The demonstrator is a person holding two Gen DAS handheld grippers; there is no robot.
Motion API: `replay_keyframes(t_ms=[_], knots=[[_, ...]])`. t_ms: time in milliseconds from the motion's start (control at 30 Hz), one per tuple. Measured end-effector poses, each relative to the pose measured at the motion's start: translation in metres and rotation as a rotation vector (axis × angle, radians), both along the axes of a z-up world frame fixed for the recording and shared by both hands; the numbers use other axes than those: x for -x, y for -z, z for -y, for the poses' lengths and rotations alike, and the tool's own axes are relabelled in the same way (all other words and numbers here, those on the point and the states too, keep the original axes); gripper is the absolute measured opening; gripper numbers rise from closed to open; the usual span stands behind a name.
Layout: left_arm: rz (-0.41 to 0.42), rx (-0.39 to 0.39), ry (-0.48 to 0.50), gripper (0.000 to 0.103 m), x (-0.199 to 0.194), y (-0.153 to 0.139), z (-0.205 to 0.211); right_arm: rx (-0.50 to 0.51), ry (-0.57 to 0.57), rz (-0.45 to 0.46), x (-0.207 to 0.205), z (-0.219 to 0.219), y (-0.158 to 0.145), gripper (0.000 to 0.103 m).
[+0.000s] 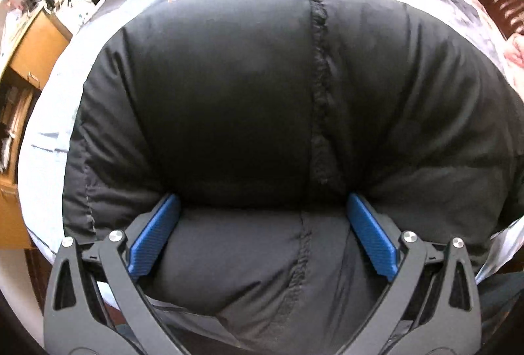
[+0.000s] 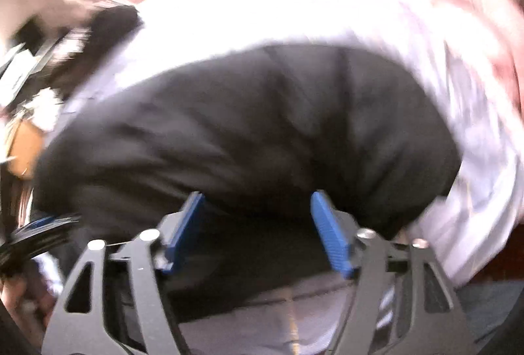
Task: Fold large clothes
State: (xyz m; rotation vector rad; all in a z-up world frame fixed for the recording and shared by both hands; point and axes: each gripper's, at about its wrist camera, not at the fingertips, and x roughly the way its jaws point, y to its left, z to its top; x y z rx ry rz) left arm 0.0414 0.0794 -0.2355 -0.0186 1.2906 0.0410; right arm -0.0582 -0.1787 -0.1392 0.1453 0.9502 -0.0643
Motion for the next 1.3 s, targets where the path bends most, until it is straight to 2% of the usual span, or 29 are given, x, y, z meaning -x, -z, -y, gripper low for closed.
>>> replay_keyframes(t_ms=[67,133,167,233,267,300,433,500,600,667,733,800,900,967,1000,1033,1067,1100,1200,1300], knots=[[-0.009,0.020,-0.018,0.101,-0.003,0.001,-0.003,0.049,-0.128,-0.030,-0.006,-0.037,0.000,0.096],[-0.020,0.035,-0.029,0.101,-0.005,0.004,-0.007,0.106,-0.181,-0.081,-0.008,-0.060,0.017,0.096],[-0.025,0.041,-0.031,0.101,-0.006,0.005,-0.009,0.146,-0.187,-0.131,-0.013,-0.073,0.036,0.096],[-0.038,0.046,-0.035,0.101,-0.005,0.009,-0.011,0.126,-0.180,-0.203,-0.014,-0.077,0.066,0.096],[-0.054,0.050,-0.043,0.101,-0.006,0.012,-0.013,0.118,-0.162,-0.213,-0.017,-0.074,0.078,0.097],[-0.065,0.052,-0.047,0.101,-0.008,0.016,-0.015,0.119,-0.150,-0.219,-0.018,-0.073,0.090,0.102],[-0.081,0.026,-0.044,0.101,-0.015,0.025,-0.012,0.141,-0.156,-0.215,-0.030,-0.075,0.109,0.102],[-0.081,0.019,-0.048,0.101,-0.020,0.027,-0.011,0.139,-0.162,-0.216,-0.030,-0.076,0.109,0.102],[-0.053,0.031,-0.042,0.101,-0.017,0.022,-0.011,0.054,-0.205,-0.252,-0.031,-0.062,0.092,0.102],[-0.030,0.035,-0.037,0.101,-0.014,0.017,-0.012,-0.028,-0.193,-0.206,-0.032,-0.036,0.058,0.098],[-0.033,0.038,-0.038,0.101,-0.013,0.017,-0.013,-0.037,-0.164,-0.138,-0.040,-0.009,0.025,0.098],[-0.042,0.038,-0.044,0.101,-0.015,0.018,-0.014,-0.034,-0.114,-0.123,-0.055,0.025,0.008,0.098],[-0.050,0.032,-0.049,0.101,-0.020,0.019,-0.012,-0.054,0.060,-0.237,-0.076,0.091,0.029,0.098],[-0.055,0.035,-0.048,0.101,-0.021,0.021,-0.012,-0.180,0.146,-0.324,-0.082,0.131,0.063,0.094],[-0.060,0.038,-0.044,0.101,-0.022,0.022,-0.012,-0.292,0.178,-0.362,-0.080,0.148,0.085,0.093],[-0.064,0.037,-0.042,0.101,-0.019,0.020,-0.012,-0.317,0.198,-0.374,-0.082,0.148,0.092,0.094],[-0.067,0.037,-0.040,0.101,-0.019,0.022,-0.012,-0.301,0.201,-0.374,-0.082,0.146,0.094,0.094],[-0.065,0.034,-0.040,0.101,-0.020,0.021,-0.012,-0.216,0.189,-0.366,-0.086,0.133,0.094,0.095],[-0.044,0.034,-0.046,0.101,-0.021,0.017,-0.009,-0.085,0.182,-0.334,-0.092,0.109,0.093,0.098],[0.012,0.024,-0.048,0.101,-0.016,0.003,-0.009,-0.050,0.193,-0.245,-0.074,0.096,0.073,0.097]])
